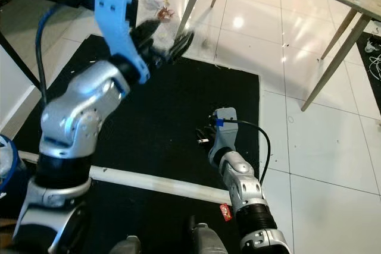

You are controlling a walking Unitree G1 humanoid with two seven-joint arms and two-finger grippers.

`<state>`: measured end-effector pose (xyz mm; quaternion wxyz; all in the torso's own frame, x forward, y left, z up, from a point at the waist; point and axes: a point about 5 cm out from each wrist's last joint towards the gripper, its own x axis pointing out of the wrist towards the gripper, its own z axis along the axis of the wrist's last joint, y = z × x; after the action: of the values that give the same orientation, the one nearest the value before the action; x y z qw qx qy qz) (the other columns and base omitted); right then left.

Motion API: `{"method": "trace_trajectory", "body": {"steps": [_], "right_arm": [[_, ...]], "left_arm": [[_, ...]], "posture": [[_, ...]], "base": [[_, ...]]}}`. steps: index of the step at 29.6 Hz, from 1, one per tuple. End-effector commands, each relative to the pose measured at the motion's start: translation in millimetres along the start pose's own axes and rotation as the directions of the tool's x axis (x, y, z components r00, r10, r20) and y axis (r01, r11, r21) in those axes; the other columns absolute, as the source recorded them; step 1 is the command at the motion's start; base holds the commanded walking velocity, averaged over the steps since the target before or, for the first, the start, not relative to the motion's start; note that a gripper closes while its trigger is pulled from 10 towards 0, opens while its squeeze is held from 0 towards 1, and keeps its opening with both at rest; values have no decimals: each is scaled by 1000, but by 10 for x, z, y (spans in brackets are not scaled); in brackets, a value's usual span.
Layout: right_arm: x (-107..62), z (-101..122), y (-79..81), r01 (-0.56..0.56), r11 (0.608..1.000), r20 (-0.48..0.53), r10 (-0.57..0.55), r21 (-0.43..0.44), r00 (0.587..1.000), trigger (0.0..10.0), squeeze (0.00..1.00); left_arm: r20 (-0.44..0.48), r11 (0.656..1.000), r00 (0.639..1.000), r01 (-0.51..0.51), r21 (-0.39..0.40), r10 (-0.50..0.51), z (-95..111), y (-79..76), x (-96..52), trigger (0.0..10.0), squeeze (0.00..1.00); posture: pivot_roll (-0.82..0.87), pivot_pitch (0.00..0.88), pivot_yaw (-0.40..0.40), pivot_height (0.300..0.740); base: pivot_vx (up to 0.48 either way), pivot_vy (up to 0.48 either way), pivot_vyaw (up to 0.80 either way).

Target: Picking trash to rubbish bin

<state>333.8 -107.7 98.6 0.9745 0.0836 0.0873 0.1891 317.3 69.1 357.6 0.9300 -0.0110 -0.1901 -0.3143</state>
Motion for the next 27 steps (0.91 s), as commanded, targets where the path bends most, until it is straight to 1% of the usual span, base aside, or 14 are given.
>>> {"method": "trace_trajectory", "body": {"steps": [1,3,4,5,6,8,9,10,14,17,23,25,26,27], "right_arm": [[-57,-96,-41,16,1000,-36,-15,8,999,10000,0],[-69,-107,-31,12,1000,-40,-12,8,999,10000,0],[-69,-107,-31,12,1000,-40,-12,8,999,10000,0],[-75,-115,-27,11,1000,-42,-11,8,999,10000,0],[-75,-115,-27,11,1000,-42,-11,8,999,10000,0],[-84,-122,-30,14,1000,-45,-14,11,999,10000,0],[-84,-122,-30,14,1000,-45,-14,11,999,10000,0],[-88,-126,-31,16,1000,-45,-15,12,999,10000,0],[-101,-134,-30,16,1000,-49,-15,13,999,10000,0],[-106,-135,-31,15,1000,-50,-15,12,999,10000,0],[-103,-128,-19,11,1000,-50,-10,3,999,10000,0],[-102,-123,-19,12,1000,-48,-12,6,999,10000,0],[-108,-133,-21,13,1000,-51,-12,7,999,10000,0],[-110,-138,-21,12,1000,-53,-12,6,999,10000,0]], "left_arm": [[-2,999,999,36,-21,-36,37,-72,40,10000,0],[16,998,998,62,-4,-62,201,-95,112,10000,0],[16,998,998,62,-4,-62,201,-95,112,10000,0],[31,997,997,76,3,-76,292,-115,145,10000,0],[31,997,997,76,3,-76,292,-115,145,10000,0],[54,996,994,90,0,-90,460,-158,202,10000,0],[54,996,994,90,0,-90,460,-158,202,10000,0],[61,995,993,101,2,-101,517,-181,214,10000,0],[56,995,994,94,14,-95,572,-188,217,10000,0],[54,996,994,93,14,-94,575,-184,211,10000,0],[29,994,994,105,2,-105,510,-166,196,10000,0],[34,995,994,100,20,-101,551,-174,236,10000,0],[57,997,996,74,20,-75,624,-146,268,10000,0],[64,998,996,67,22,-68,640,-136,271,10000,0]], "posture": [[117,336,-148,740],[120,343,-144,740],[120,343,-144,740],[122,348,-139,740],[122,348,-139,740],[123,352,-134,740],[123,352,-134,740],[124,351,-133,740],[123,351,-132,740],[120,351,-134,740],[119,350,-127,740],[123,351,-129,740],[120,351,-131,740],[120,351,-131,740]], "base": [[0,0,0],[0,0,0],[0,0,0],[0,0,0],[0,0,0],[0,0,0],[0,0,0],[0,0,0],[0,0,0],[0,0,0],[0,0,0],[0,0,0],[0,0,0],[0,0,0]]}}
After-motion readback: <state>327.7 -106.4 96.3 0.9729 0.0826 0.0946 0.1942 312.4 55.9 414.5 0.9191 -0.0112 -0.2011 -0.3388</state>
